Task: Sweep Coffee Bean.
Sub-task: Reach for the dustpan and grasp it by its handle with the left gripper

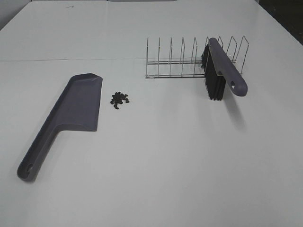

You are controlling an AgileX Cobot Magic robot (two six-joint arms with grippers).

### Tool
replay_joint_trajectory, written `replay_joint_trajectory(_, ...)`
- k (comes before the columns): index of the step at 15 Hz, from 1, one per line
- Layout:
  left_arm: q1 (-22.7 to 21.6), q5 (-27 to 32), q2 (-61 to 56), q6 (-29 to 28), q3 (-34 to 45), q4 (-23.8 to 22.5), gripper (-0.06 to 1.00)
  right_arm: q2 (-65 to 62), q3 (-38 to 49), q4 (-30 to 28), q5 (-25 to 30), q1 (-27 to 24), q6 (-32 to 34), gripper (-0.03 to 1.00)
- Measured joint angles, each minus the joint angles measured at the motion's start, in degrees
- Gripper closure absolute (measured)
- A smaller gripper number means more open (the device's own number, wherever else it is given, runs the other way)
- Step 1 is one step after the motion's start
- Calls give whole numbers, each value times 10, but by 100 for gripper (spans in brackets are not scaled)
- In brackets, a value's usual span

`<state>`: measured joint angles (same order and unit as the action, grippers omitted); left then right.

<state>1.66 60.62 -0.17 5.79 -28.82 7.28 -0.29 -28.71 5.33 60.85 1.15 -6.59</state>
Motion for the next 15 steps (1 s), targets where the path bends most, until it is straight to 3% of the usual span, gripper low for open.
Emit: replay_joint_trajectory(15,0,0,0,0,0,0,27,0,0,0,0,0,0,33)
